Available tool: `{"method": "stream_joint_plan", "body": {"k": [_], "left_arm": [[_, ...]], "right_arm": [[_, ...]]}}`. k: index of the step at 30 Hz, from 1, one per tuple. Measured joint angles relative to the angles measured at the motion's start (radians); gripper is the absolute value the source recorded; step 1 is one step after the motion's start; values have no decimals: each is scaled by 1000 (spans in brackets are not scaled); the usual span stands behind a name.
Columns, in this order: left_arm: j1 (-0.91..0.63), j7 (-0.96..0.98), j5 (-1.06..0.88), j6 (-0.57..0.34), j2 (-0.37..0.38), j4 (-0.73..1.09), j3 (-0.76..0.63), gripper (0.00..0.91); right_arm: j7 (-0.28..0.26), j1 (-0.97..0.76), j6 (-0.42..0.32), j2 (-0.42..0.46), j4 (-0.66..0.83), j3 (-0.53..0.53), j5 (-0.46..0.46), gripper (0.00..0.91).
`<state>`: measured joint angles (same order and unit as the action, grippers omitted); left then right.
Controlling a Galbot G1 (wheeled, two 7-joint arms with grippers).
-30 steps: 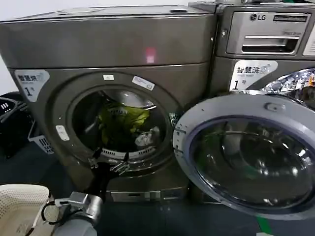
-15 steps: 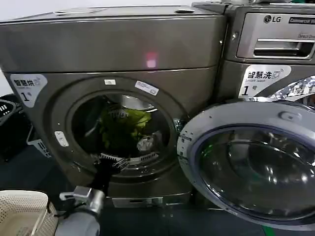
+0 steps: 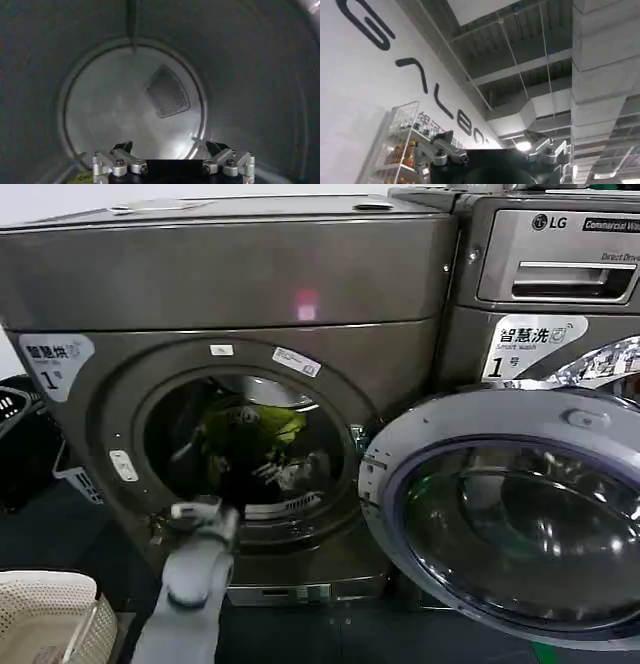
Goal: Grasp the clothes from the dryer.
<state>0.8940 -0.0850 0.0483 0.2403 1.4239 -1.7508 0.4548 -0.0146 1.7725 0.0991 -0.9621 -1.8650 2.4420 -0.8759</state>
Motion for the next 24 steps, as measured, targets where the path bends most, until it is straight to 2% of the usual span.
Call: {"method": "stream_joint_plan", "body": {"k": [10,17,24], "left_arm": [[-299,-117,-63,-29,-20,386,-57,907],[-505,-333,-164,-96,-45,652,-112,907],[-699,-569,-333,-184,-37,942,-202,907]], "right_arm": [[0,-22,-1,4,3,-24,6,907],[-3,-36,-7,10,12,-45,19,907],[-5,-54,-13,1,18,-69,35,907]]}}
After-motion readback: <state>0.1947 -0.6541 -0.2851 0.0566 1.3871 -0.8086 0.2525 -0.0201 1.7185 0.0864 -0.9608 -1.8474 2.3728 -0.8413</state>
